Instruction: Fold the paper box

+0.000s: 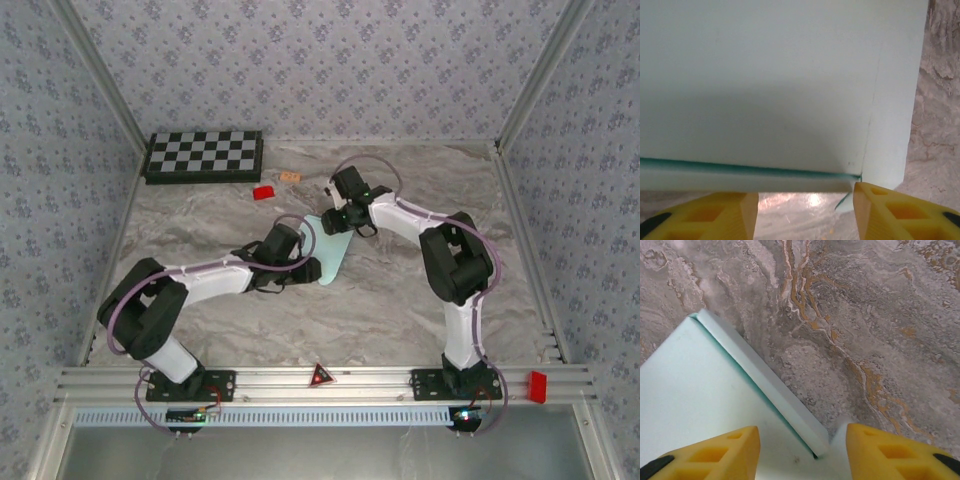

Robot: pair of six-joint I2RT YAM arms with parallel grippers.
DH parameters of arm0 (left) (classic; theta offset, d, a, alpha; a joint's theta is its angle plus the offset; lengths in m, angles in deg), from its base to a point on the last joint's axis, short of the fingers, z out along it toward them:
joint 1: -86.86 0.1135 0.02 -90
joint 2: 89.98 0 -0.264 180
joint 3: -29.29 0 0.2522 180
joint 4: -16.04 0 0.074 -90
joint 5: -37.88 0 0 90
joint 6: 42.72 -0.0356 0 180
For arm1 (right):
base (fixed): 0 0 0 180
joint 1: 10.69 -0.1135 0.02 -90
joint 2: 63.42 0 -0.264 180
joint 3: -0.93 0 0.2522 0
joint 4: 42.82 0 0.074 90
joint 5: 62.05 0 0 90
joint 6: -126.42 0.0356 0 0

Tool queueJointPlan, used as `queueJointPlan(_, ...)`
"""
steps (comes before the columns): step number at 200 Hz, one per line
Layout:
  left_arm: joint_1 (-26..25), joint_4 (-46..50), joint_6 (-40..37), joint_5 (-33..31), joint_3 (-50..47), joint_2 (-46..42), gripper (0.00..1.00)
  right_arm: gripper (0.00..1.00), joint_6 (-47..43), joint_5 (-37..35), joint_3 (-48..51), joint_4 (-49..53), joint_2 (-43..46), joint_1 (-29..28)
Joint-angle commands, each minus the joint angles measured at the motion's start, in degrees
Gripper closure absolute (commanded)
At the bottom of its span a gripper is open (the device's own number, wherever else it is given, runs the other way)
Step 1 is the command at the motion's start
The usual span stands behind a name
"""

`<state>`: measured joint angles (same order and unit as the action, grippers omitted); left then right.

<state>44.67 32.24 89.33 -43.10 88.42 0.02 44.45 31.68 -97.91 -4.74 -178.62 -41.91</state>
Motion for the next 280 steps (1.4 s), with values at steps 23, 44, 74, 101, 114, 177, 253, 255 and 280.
queueJointPlan(23, -0.2, 10.6, -5.5, -6.8, 4.8, -5.9, 0.39, 0.47, 1.5, -2.1, -2.5, 4.7, 5.2, 2.3)
queueJointPlan(44, -0.1, 14.5, -8.9, -11.1, 6.3, -7.8, 0.33, 0.47, 2.9, -1.1, 0.7, 3.7, 8.5, 3.7)
queueJointPlan(74, 2.9, 15.8, -13.4, -11.5, 7.6, -9.0, 0.28, 0.47, 6.8, 2.1, 10.1, -1.7, 15.6, 6.1)
queueJointPlan(101, 7.5, 13.7, -17.1, -6.9, 8.4, -8.2, 0.24, 0.47, 11.8, 5.2, 21.2, -6.1, 22.9, 7.6)
queueJointPlan(114, 9.7, 11.6, -19.1, -2.5, 8.9, -6.9, 0.24, 0.47, 14.0, 7.4, 25.0, -7.6, 25.5, 8.3)
queueJointPlan(177, 14.5, 2.5, -23.6, 11.5, 12.2, 3.5, 0.22, 0.42, 24.4, 14.4, 42.7, -24.3, 34.3, 7.8)
queueJointPlan(253, 14.6, 1.7, -21.5, 16.2, 13.5, 10.2, 0.24, 0.36, 27.5, 14.5, 46.2, -31.9, 31.5, 5.0)
queueJointPlan(255, 14.6, 1.6, -21.3, 16.3, 13.5, 10.1, 0.25, 0.36, 27.5, 14.6, 46.1, -32.0, 31.3, 5.1)
queueJointPlan(280, 14.5, 1.0, -19.2, 17.1, 11.8, 9.8, 0.27, 0.36, 27.6, 15.3, 45.4, -33.2, 29.4, 5.0)
